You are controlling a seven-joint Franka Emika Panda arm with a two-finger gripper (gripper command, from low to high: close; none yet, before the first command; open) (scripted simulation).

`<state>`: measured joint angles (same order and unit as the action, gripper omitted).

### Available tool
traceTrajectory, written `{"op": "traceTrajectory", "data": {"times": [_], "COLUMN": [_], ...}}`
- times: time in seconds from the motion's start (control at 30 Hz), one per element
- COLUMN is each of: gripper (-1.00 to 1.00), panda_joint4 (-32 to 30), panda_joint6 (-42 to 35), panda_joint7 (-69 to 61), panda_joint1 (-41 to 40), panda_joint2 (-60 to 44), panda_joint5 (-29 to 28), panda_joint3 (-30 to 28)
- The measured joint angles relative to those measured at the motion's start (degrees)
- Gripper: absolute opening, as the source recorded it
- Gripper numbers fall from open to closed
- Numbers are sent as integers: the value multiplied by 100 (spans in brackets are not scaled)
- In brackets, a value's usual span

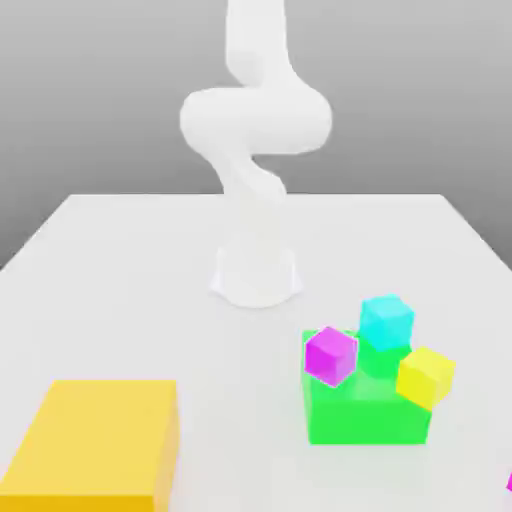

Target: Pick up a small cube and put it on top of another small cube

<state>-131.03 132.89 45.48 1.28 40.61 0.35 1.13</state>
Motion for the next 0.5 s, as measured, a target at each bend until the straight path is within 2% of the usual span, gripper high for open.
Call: {"op": "traceTrajectory", "data": {"times": [0.5], "gripper": [0], "panda_joint4": [455], "panda_joint6": [665], "panda_joint7": [46], "panda_joint1": [677], "panda_joint2": [-3139], "panda_joint5": [-137], "panda_joint3": [917]}}
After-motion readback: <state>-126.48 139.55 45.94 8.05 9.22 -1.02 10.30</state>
